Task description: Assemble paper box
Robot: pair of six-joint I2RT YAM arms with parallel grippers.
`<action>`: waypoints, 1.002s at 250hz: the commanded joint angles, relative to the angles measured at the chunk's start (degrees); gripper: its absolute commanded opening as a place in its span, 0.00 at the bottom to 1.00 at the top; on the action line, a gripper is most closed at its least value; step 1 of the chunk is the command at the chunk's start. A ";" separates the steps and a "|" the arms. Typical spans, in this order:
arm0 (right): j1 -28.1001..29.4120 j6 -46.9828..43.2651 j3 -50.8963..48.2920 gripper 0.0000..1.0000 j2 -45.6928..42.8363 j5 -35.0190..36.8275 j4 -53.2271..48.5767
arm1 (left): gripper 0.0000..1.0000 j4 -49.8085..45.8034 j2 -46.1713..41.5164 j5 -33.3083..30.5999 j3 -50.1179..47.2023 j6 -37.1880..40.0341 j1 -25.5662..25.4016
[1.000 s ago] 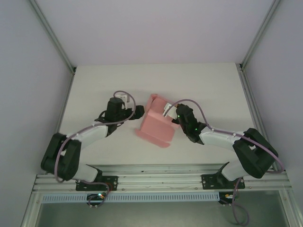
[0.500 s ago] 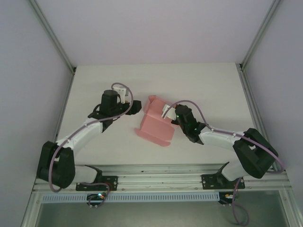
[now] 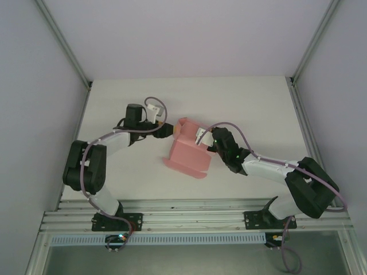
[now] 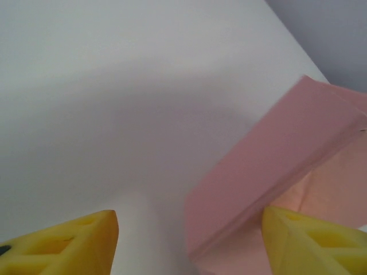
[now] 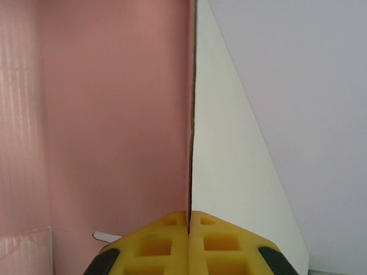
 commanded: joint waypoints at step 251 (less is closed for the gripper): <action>3.03 -16.75 0.61 0.00 7.53 14.80 3.69 | 0.59 3.76 1.23 -10.39 -2.57 8.44 -6.62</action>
